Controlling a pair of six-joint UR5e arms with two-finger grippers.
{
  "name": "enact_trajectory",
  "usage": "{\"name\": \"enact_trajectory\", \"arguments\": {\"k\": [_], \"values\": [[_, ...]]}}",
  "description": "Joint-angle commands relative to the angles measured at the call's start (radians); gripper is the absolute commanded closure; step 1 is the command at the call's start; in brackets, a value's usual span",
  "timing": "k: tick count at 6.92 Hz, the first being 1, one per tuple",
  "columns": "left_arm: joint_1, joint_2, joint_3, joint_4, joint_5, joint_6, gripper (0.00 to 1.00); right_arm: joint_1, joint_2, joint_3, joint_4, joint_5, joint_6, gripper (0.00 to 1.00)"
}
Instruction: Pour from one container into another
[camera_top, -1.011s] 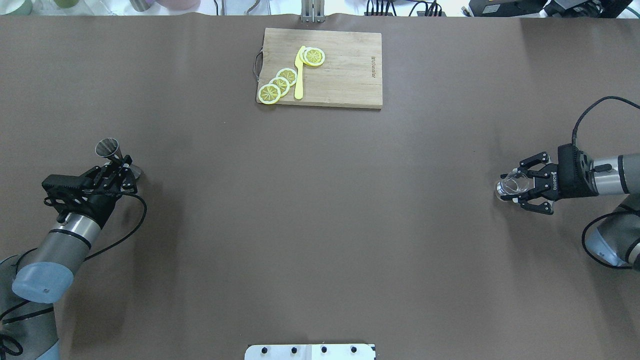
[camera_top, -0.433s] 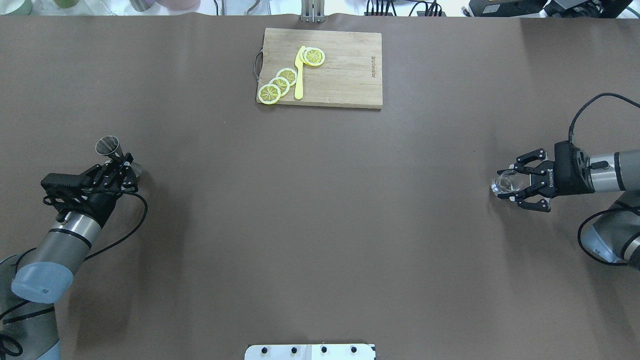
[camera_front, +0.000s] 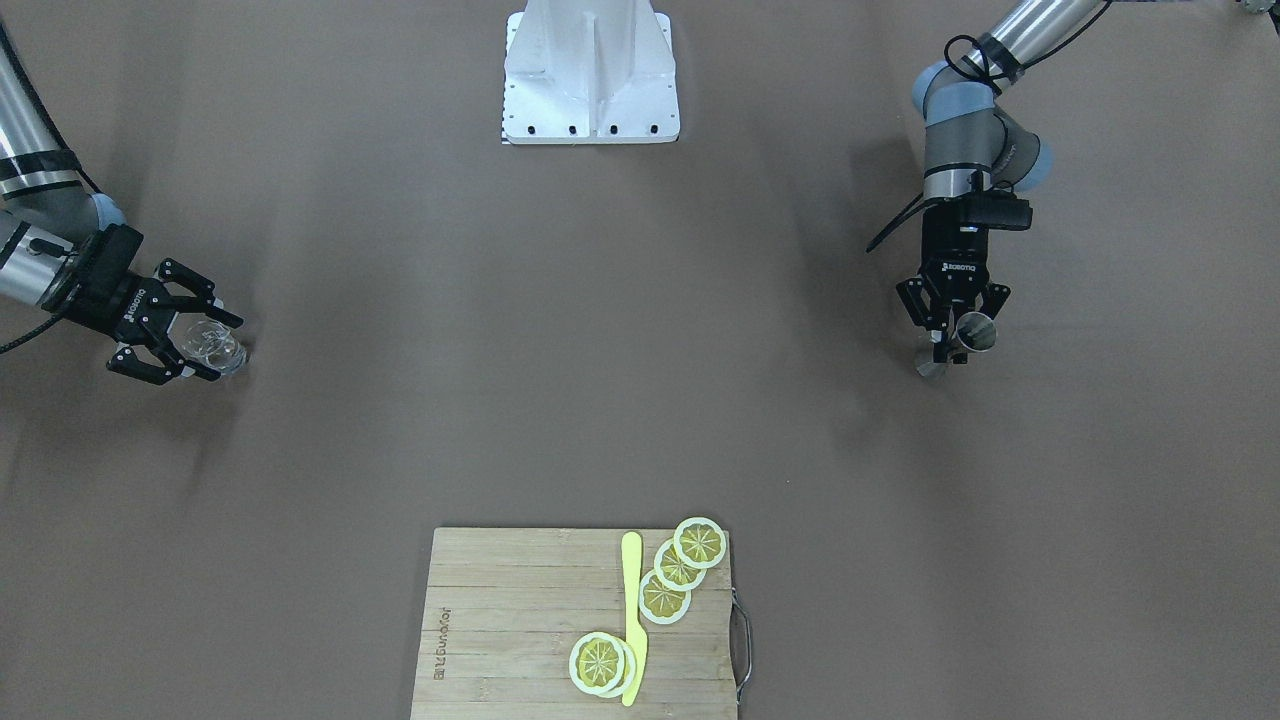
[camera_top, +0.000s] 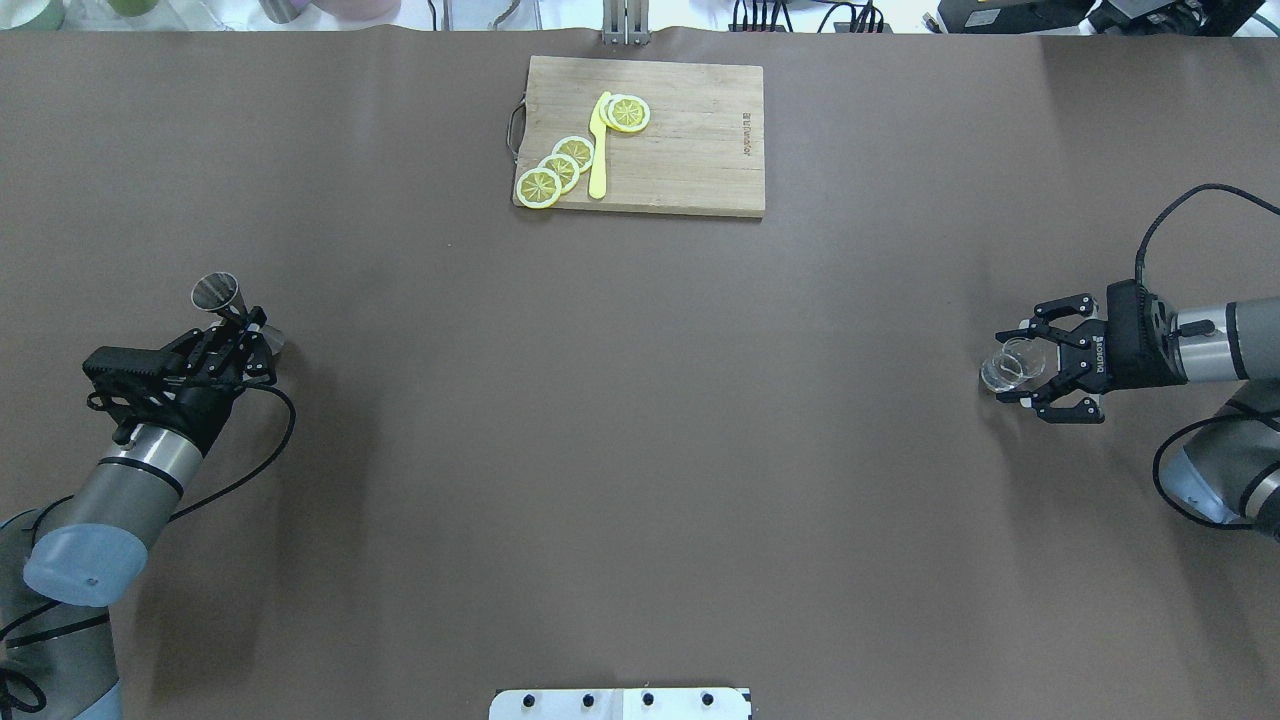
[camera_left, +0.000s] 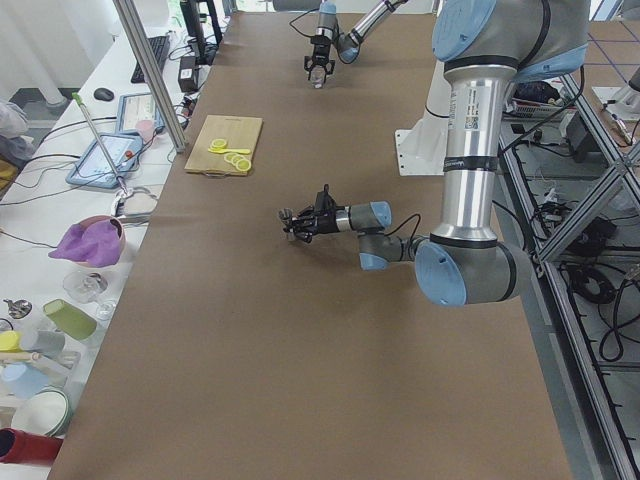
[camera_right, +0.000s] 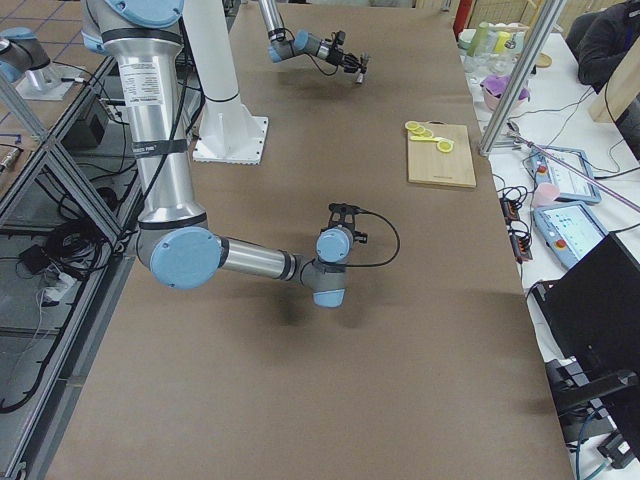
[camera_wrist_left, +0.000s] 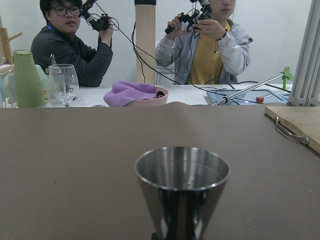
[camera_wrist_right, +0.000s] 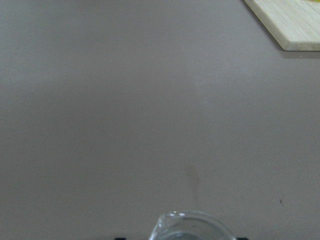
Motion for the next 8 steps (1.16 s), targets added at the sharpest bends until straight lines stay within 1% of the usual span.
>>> {"name": "enact_trajectory", "arguments": {"k": [1,2,3,4,6,8], "values": [[0.000,0.001,0.005,-0.001,0.000,-0.002,0.84,0.004,-0.001,0.000,0.001,0.001,0.001,0.00],[0.000,0.001,0.010,-0.001,0.000,-0.002,0.76,0.010,-0.001,0.001,0.001,0.001,0.001,0.00],[0.000,0.000,0.007,-0.001,0.002,0.000,0.68,0.037,-0.001,0.001,-0.002,0.041,0.001,0.00],[0.000,-0.002,0.010,0.000,0.002,-0.002,0.63,0.072,-0.001,0.001,-0.002,0.084,0.003,0.00],[0.000,0.000,0.010,0.000,0.002,0.000,0.50,0.161,-0.001,0.004,-0.011,0.179,0.007,0.00],[0.000,-0.002,0.002,-0.001,0.012,0.000,0.46,0.198,-0.001,0.035,-0.013,0.207,0.071,0.00]]}}
